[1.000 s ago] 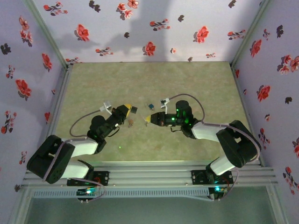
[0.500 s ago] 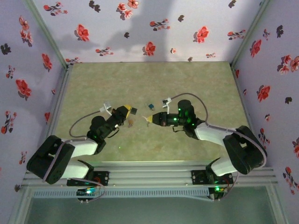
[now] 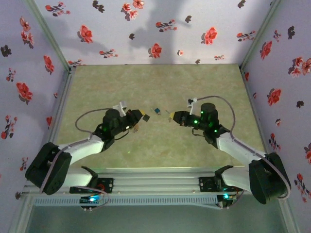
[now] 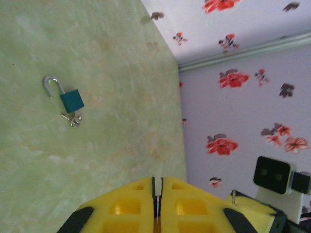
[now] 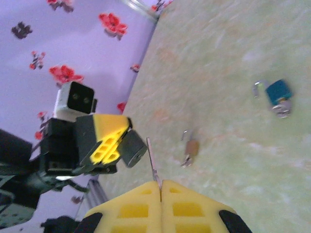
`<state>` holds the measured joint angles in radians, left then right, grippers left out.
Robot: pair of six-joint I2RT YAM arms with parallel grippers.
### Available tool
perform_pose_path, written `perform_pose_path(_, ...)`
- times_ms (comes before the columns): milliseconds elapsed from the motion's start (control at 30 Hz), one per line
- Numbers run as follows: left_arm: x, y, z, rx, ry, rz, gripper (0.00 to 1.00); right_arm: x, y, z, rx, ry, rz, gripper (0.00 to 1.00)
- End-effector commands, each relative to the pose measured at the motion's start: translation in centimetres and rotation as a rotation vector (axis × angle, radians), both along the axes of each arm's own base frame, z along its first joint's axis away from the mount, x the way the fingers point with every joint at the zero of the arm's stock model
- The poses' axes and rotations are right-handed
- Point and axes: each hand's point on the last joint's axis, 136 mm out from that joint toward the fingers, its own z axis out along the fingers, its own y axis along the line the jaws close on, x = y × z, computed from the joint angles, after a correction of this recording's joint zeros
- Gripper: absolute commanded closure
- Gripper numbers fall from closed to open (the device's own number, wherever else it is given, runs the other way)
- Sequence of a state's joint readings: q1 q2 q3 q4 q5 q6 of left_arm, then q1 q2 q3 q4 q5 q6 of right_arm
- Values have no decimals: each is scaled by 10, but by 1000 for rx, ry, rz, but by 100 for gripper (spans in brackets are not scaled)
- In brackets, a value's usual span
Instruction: Lock with the key
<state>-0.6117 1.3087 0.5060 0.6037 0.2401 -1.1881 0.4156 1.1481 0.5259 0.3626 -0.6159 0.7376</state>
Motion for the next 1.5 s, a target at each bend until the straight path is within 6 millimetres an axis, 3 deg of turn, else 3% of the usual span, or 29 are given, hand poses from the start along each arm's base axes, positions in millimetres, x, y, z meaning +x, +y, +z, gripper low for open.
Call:
perform_pose_path(0, -8, -18, -22, 137, 55, -92, 100, 9, -25, -9, -63, -11, -124, 100)
perform_pose_path(300, -10, -80, -46, 303, 154, -270, 100, 19, -89, -11, -167, -45, -437, 100)
perform_pose_path(433, -10, -105, -59, 359, 193, -339, 100, 17, -106, -10, -177, -64, -526, 100)
perform_pose_path(833, 4, -156, -93, 502, 275, -465, 100, 16, -119, -16, -206, -57, -582, 100)
perform_pose_path(1100, 11, -171, -115, 563, 322, -503, 100, 12, -125, -10, -199, -84, -611, 100)
perform_pose_path(1467, 18, -181, -128, 570, 360, -497, 100, 13, -122, -11, -188, -82, -600, 100)
